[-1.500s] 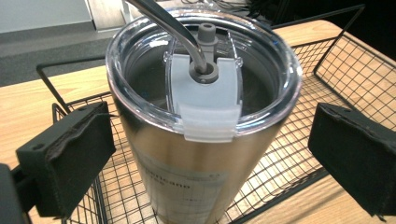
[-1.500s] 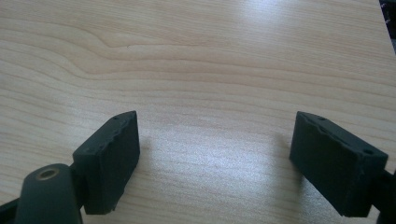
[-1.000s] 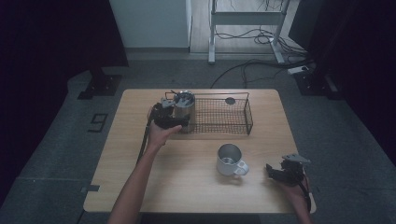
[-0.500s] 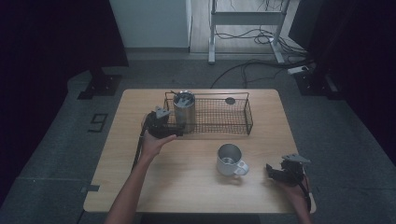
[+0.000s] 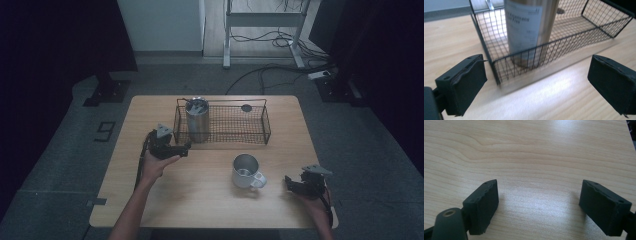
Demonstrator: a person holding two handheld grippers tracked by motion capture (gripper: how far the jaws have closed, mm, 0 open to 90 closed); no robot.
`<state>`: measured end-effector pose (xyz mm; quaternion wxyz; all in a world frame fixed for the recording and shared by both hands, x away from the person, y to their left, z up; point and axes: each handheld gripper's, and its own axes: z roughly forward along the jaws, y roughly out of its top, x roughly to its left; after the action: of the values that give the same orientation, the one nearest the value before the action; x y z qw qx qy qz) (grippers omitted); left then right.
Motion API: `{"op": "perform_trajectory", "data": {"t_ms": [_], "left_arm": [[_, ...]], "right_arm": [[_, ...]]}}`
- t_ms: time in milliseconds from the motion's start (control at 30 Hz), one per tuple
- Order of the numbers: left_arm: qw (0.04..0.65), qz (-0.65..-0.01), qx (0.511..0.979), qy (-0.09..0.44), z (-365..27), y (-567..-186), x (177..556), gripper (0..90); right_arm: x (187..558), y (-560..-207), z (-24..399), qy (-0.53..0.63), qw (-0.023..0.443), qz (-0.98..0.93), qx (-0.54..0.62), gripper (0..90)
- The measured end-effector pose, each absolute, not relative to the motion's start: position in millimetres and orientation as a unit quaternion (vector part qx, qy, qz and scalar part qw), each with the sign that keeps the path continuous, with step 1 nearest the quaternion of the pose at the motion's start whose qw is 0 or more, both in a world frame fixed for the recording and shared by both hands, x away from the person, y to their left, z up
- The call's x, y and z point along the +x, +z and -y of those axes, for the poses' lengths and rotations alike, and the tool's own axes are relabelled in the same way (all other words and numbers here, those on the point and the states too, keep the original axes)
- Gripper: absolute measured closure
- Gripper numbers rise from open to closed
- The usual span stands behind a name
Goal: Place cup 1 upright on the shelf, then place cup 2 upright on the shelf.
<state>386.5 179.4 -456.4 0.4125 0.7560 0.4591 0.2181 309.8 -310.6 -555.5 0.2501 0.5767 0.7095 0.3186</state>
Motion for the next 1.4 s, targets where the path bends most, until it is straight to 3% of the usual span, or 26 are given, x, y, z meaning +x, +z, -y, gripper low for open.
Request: {"op": "perform_trajectory", "data": {"t_ms": [400,667,1400], "left_arm": [[0.403,-0.462,0.764,0.200,-191,-483,358,3.2],[0.403,-0.463,0.760,0.215,-194,-493,346,6.1],[0.387,-0.465,0.769,0.205,-188,-503,341,6.1]], "right_arm": [[309,-555,310,0.318,0.251,-0.708,0.578,15.6],[310,-555,310,0.319,0.250,-0.708,0.578,15.6],[306,-552,312,0.340,0.258,-0.696,0.577,17.5]]}}
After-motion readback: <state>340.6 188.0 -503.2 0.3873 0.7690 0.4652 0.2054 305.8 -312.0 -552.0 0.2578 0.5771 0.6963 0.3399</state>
